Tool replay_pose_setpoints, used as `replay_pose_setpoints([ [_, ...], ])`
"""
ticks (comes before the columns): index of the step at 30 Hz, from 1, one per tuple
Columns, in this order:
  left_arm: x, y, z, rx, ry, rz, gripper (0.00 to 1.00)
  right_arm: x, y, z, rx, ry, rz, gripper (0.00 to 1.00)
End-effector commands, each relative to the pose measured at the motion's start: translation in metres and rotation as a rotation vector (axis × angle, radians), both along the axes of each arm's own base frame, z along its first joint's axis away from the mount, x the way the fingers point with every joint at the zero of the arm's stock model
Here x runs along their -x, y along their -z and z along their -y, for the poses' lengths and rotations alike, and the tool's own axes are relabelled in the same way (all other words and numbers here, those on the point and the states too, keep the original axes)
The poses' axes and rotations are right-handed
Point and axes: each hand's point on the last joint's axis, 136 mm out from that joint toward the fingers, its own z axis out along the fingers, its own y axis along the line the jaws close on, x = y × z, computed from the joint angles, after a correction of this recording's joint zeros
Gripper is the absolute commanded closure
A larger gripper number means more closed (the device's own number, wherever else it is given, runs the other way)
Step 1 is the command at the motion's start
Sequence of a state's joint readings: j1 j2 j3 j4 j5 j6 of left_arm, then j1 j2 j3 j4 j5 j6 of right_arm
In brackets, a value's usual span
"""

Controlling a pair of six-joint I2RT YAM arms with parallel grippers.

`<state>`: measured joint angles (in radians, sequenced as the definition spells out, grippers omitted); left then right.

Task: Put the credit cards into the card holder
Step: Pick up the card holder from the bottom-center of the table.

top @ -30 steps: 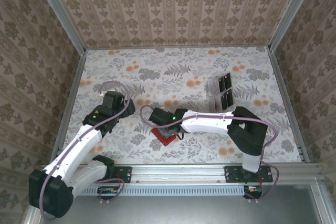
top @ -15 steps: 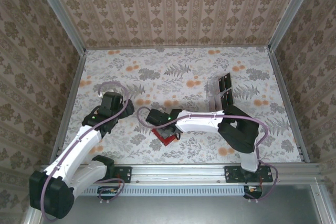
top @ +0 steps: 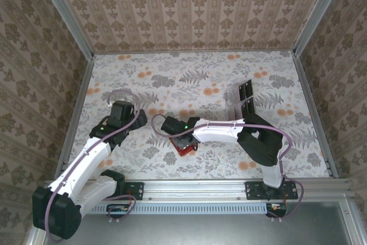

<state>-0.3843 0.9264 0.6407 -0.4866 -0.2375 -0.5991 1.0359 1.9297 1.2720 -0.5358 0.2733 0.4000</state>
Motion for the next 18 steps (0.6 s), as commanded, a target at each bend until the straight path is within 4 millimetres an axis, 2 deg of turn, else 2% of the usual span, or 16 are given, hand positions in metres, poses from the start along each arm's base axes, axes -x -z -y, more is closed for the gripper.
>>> replay_pose_setpoints([
  [1, 0.001, 0.001, 0.001, 0.015, 0.003, -0.006, 0.0, 0.003, 0.0, 0.016, 0.009, 0.021, -0.033, 0.65],
  [3, 0.001, 0.0, 0.001, 0.017, 0.004, -0.006, 0.0, 0.002, -0.007, 0.015, -0.005, 0.023, -0.023, 0.59],
  [10, 0.0, 0.001, 0.003, 0.024, 0.009, -0.005, 0.0, 0.0, -0.022, 0.012, -0.031, 0.021, -0.006, 0.59],
  [18, 0.0, 0.003, 0.003, 0.022, 0.01, -0.009, 0.0, 0.002, -0.011, 0.014, -0.011, 0.016, -0.024, 0.59],
])
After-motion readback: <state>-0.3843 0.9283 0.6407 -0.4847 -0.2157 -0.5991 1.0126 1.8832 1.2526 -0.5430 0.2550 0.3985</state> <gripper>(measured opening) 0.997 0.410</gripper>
